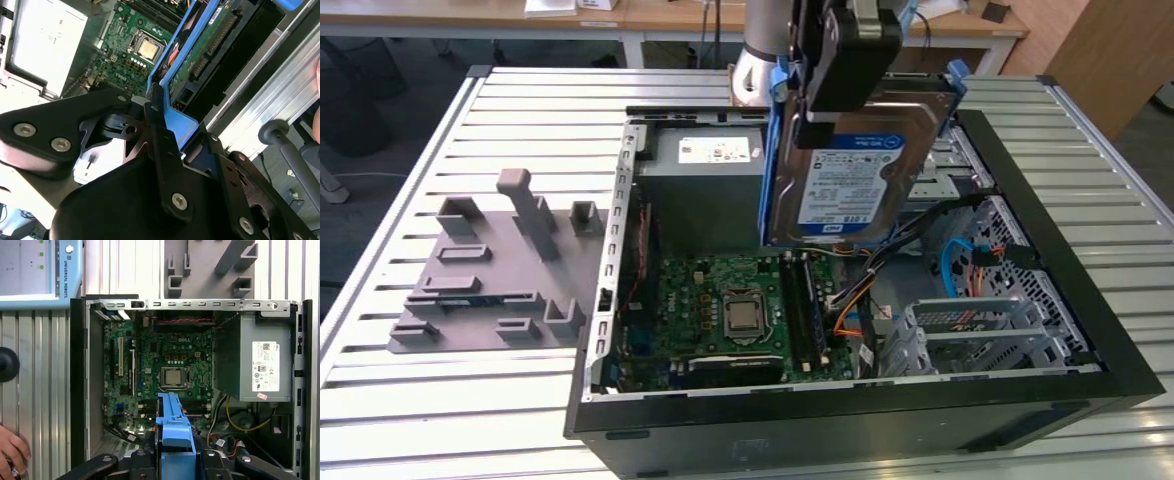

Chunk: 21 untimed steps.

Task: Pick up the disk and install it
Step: 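Insert the disk into the insertion slot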

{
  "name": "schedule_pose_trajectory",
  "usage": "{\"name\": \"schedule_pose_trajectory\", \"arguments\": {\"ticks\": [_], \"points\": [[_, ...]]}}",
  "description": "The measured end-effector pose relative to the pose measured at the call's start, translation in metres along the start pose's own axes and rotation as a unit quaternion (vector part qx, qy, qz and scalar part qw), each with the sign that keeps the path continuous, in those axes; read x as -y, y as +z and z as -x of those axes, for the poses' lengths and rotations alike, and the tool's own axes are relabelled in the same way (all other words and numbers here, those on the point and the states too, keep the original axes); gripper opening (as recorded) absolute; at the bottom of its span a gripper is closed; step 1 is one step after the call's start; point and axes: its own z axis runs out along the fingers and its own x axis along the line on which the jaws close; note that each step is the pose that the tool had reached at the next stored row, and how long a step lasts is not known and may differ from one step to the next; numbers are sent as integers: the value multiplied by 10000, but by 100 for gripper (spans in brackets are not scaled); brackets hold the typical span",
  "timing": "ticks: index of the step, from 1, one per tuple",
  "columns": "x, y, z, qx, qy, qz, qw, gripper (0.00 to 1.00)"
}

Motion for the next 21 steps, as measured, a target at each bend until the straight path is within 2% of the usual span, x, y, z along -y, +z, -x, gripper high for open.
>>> {"name": "schedule_pose_trajectory", "arguments": {"ticks": [4,8,16,21], "points": [[4,19,-92,4,0,0,10000,36],[27,30,-145,4,0,0,10000,36],[190,44,-177,3,0,0,10000,36],[229,60,-202,3,0,0,10000,36]]}}
